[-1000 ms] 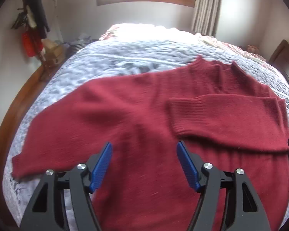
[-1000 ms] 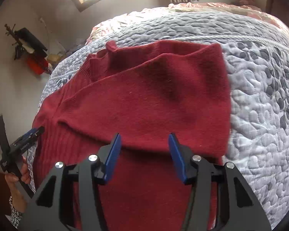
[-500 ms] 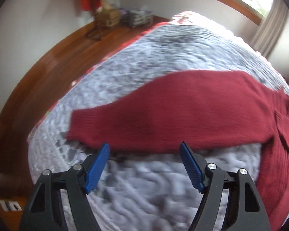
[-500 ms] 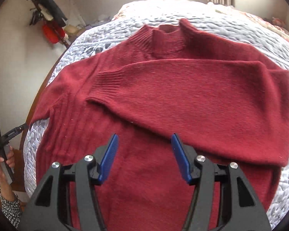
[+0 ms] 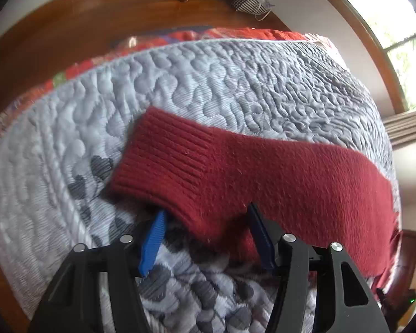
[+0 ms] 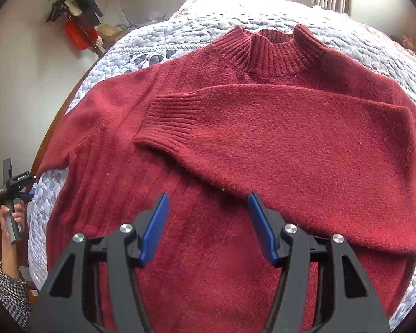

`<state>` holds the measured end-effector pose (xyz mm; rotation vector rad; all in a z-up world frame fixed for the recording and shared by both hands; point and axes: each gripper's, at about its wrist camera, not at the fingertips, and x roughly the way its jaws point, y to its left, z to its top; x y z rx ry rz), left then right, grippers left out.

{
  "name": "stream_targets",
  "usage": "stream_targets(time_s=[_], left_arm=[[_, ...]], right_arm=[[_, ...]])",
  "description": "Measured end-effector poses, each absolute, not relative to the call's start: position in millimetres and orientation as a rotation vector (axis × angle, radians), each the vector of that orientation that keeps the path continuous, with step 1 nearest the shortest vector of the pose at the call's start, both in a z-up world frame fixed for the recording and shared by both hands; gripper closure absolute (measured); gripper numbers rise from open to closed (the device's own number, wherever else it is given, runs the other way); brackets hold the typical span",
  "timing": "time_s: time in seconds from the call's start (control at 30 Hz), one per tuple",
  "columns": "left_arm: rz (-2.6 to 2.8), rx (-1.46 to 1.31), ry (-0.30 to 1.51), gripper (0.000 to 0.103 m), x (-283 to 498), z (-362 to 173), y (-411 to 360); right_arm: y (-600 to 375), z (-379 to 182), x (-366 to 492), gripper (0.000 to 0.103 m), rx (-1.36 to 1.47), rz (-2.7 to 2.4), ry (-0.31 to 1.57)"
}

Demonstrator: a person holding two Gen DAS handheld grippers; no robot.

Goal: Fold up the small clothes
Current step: 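Grasp the cuff of the other sleeve with the left tool, then fold the sleeve across the chest with the left tool and release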

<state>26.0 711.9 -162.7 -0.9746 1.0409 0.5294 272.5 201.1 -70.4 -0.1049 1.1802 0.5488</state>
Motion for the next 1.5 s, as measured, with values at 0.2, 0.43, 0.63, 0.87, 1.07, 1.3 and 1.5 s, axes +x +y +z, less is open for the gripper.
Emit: stream_targets(time_s=[0.2,0.43,0.63,0.87,1.07,1.3,1.5], left_arm=[[0.522,-1.013,0.993,0.046,34.4,-176.1,727.9],[0.559,-1.038,0.976,0.095,37.8,-181.0,736.6],[0.582,-0.900,0.897,0.096,39.4,-148.8,717.6],[0.494,-0.704,0.777,0.096,65.7,-76.9,668.0],[0.349,-0.565,0.725,0.096,113.6,-19.9,593.3],[0.175,-0.471,0.698,0.096,165.7,15.0,495.6],[0.041,-0.395,0.702,0.096,203.9,25.8,405.0]], right_arm=[[205.7,-74.6,273.1,0.042,-0.135,0.541,1.170],[208.0,-76.6,271.1,0.041,-0.163,0.542,1.153],[204.4,-73.5,267.6,0.041,-0.165,0.546,1.142],[185.9,-63.7,255.9,0.041,-0.181,0.529,1.107],[158.2,-57.8,248.1,0.041,-0.165,0.501,1.090],[124.3,-55.2,242.7,0.041,-0.133,0.468,1.084],[100.2,-54.5,238.4,0.041,-0.138,0.437,1.066]])
